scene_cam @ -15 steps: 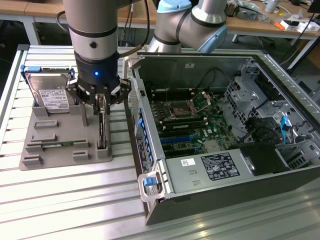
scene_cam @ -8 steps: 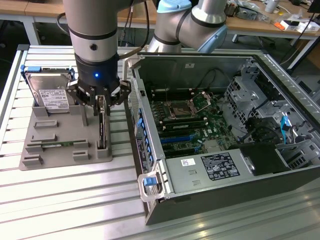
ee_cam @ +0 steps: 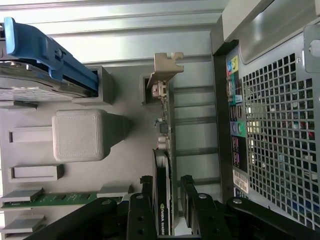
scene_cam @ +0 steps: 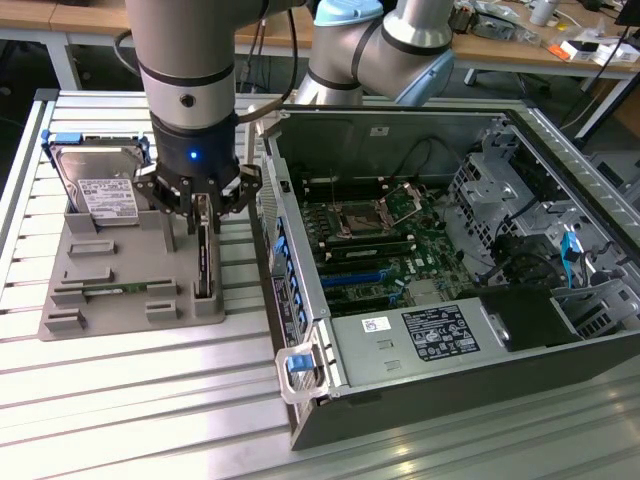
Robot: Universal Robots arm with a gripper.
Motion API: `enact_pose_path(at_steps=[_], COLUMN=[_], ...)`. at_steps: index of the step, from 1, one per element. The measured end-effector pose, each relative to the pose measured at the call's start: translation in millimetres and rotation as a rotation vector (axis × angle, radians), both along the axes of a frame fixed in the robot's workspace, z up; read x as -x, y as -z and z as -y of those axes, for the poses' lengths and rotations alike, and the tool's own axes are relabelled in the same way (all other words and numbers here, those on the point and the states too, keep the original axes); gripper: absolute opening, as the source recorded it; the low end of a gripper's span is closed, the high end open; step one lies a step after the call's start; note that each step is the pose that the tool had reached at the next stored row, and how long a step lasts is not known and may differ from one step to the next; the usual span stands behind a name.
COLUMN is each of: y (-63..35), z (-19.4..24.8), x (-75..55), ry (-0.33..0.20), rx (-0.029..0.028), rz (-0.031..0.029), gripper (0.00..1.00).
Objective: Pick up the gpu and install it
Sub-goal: 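Pick up the gpu and move the gpu toward the slot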
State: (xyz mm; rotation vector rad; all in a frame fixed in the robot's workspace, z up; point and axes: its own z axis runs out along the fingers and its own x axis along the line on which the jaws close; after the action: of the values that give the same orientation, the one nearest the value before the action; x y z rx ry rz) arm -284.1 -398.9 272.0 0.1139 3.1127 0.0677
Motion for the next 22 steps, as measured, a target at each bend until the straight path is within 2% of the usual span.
enact_pose_path(at_steps=[22], y=[14.1], z=[0.0], x=[0.0], ry=[0.0], rx=[0.0001], rz=[0.0], gripper=[0.36])
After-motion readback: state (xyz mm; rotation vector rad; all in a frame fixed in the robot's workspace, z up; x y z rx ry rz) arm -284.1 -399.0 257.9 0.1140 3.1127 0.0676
